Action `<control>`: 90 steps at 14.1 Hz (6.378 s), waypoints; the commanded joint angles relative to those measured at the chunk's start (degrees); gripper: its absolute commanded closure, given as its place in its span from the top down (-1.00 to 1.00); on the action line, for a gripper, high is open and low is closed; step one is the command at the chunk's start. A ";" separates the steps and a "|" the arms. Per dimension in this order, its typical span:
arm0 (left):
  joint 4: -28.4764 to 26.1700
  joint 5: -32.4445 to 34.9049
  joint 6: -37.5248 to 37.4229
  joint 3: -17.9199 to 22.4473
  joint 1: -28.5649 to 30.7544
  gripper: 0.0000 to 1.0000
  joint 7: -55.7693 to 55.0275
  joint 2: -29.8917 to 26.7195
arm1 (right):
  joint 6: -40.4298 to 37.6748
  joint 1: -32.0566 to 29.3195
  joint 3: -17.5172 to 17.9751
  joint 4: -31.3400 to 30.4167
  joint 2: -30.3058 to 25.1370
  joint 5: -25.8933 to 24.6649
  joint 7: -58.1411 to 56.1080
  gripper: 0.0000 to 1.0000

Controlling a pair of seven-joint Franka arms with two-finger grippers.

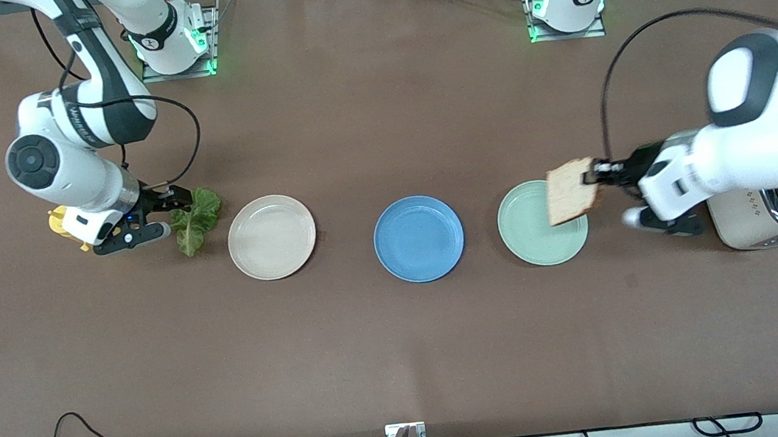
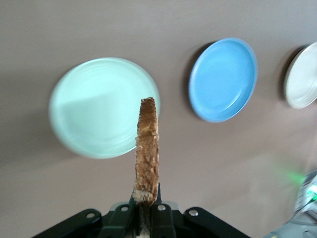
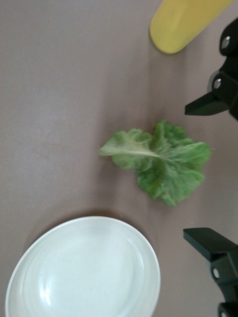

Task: Make sandwich in blue plate with both arms

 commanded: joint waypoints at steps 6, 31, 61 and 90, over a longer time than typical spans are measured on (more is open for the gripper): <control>-2.98 -12.89 22.45 -0.17 -11.88 -0.98 -9.07 8.84 | 14.99 -2.17 -0.46 -3.87 8.42 0.21 0.41 1.00; -4.57 -21.60 34.26 0.09 -18.57 1.00 -4.68 16.32 | 5.52 -1.99 -0.37 5.09 10.99 0.39 1.91 -0.96; 2.83 15.84 0.61 24.79 -11.01 1.00 0.33 -14.25 | 4.71 29.91 0.42 45.87 34.18 23.22 91.19 -1.00; -5.89 15.58 -1.16 24.53 -10.84 1.00 -2.57 -21.74 | -18.19 6.99 -0.20 15.74 0.72 23.86 23.75 1.00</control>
